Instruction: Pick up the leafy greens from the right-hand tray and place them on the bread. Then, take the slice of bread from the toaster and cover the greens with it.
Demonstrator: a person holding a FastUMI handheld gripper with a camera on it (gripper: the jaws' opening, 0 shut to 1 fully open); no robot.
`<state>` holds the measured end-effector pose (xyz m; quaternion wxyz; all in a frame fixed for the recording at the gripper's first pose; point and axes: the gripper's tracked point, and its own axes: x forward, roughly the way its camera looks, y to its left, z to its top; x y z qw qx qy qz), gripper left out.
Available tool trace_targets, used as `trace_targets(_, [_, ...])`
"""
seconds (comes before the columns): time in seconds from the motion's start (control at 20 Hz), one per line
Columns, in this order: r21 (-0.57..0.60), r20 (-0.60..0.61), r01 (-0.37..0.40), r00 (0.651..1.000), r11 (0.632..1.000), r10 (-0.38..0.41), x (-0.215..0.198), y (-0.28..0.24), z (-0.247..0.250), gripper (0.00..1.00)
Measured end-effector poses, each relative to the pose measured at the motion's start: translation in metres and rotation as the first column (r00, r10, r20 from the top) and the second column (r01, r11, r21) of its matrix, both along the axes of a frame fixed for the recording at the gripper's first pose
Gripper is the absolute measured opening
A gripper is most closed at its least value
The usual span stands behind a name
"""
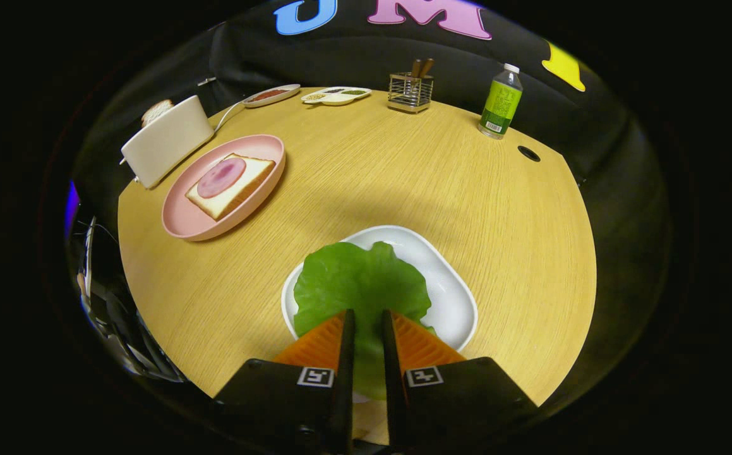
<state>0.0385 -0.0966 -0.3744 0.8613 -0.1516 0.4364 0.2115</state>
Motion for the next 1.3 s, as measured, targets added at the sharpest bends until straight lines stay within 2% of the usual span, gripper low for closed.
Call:
trace_targets(0.1, [0.006, 0.004, -0.012, 1.000, 1.000, 0.012, 0.000, 0.003, -0.001, 0.25])
trace_targets(0.15, [0.010, 0.004, -0.001, 1.000, 1.000, 0.001, -0.001, 0.002, -0.001, 0.14])
trace_targets(0.3, [0.026, -0.024, 0.027, 0.999, 0.999, -0.027, 0.000, 0.002, -0.001, 0.07])
trace_targets(0.45, [0.042, -0.042, 0.051, 0.998, 0.998, -0.049, -0.001, 0.002, 0.007, 0.07])
trace_targets(0.7, [0.085, 0.016, 0.033, 0.999, 0.996, -0.035, -0.004, 0.021, 0.050, 0.07])
trace_targets(1.0, [0.125, 0.068, 0.018, 0.997, 0.992, -0.027, -0.007, 0.061, 0.103, 0.07])
trace_targets(1.3, [0.157, 0.091, 0.022, 0.995, 0.987, -0.036, -0.004, 0.117, 0.136, 0.07])
